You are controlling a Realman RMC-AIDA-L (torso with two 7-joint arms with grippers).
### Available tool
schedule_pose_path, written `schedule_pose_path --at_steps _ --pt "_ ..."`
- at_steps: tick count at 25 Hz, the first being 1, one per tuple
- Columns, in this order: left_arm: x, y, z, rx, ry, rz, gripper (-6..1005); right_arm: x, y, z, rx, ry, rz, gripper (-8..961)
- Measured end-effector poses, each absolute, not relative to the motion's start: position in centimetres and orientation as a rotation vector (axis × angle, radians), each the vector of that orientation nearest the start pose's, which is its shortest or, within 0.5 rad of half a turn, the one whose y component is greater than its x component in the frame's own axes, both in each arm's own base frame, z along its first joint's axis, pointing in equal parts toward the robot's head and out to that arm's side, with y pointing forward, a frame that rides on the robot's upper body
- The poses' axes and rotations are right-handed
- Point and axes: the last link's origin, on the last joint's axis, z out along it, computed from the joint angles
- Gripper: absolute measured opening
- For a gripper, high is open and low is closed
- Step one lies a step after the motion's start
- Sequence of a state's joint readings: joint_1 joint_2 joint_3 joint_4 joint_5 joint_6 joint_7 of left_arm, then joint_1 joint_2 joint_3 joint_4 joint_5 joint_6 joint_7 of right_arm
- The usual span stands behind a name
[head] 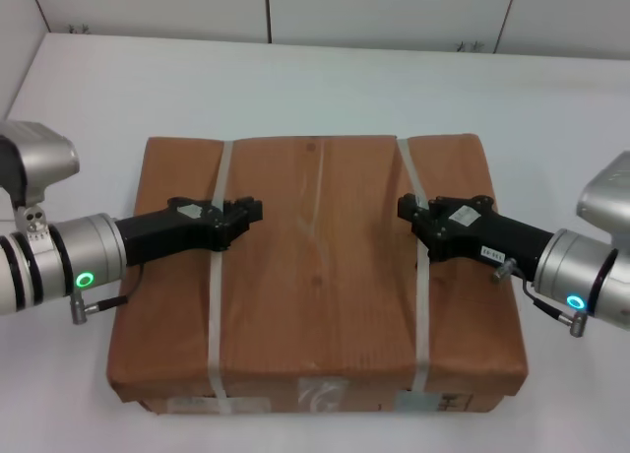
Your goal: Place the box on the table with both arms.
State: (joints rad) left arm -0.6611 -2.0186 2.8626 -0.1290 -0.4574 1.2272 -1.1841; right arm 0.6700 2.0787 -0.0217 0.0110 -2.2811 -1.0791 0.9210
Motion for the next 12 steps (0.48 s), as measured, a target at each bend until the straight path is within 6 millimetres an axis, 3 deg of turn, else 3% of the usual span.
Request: schedule_pose_path --at_steps 12 --pt "-32.0 34.7 -6.0 -2.339 -1.056 -0.503 110 26.9 34.3 -11.3 -2.424 0.892 0.595 61"
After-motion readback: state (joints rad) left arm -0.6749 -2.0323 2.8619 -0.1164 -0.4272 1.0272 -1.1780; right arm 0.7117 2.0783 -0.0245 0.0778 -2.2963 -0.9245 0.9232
